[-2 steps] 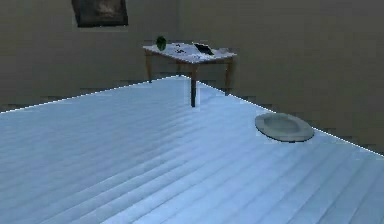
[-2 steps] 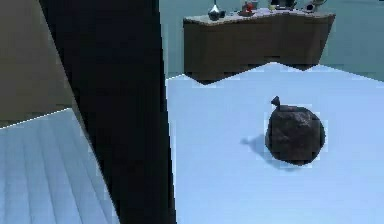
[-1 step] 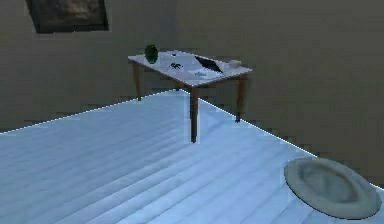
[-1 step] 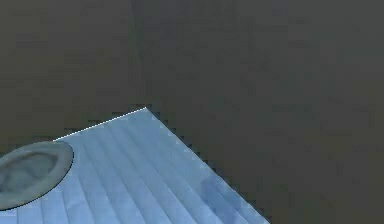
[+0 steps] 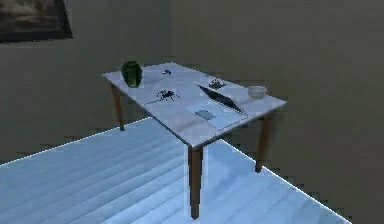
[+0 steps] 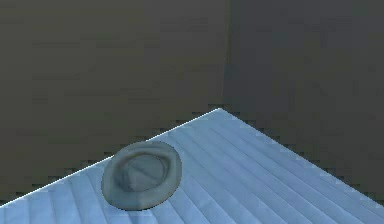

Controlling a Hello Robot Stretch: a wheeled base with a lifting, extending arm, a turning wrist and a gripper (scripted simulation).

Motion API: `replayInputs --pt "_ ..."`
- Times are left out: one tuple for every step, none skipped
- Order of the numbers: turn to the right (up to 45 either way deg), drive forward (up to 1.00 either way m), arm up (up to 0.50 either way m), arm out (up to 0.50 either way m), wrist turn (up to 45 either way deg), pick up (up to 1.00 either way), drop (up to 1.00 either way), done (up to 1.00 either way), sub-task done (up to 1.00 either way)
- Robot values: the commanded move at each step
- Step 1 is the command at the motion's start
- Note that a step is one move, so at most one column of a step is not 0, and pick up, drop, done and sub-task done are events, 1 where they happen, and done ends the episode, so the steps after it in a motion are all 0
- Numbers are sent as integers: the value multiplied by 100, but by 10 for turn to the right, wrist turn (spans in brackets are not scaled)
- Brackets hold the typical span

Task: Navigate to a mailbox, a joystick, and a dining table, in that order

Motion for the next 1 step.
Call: replayInputs --pt "90 0 0 0 0 0 0 0 0"
